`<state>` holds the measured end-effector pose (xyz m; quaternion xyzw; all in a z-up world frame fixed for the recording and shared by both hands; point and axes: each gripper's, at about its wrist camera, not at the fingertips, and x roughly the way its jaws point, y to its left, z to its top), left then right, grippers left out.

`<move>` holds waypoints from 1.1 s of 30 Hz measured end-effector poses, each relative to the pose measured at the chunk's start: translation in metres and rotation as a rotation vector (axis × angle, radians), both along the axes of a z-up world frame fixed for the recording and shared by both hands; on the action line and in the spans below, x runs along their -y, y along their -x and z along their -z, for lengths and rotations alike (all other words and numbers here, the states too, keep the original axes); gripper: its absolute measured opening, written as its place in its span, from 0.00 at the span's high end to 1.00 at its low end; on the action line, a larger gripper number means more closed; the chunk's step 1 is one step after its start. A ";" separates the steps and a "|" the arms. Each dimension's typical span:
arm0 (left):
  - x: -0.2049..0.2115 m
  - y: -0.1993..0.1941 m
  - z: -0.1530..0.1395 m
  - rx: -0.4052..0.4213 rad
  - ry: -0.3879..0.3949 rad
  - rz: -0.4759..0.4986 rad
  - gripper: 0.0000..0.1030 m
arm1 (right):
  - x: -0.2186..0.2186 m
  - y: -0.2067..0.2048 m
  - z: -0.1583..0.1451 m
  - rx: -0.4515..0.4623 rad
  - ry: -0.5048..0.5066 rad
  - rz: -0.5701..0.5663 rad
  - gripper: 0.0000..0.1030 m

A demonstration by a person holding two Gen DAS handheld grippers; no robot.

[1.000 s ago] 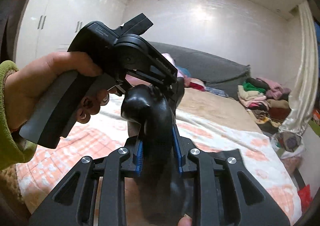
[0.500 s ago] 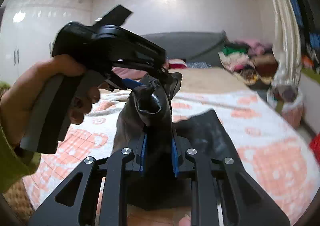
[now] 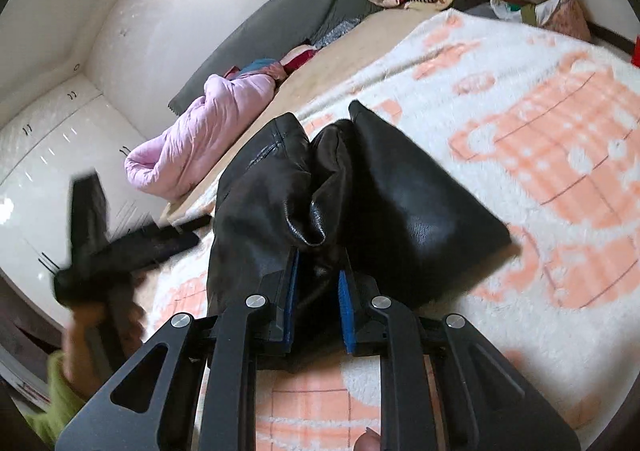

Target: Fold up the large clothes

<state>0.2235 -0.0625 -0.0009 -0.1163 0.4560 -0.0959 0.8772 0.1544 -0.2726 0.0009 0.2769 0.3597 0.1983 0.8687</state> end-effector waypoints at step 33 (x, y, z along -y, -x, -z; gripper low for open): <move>0.013 0.015 0.030 -0.056 0.189 0.049 0.20 | 0.046 -0.088 0.015 -0.080 0.018 -0.084 0.70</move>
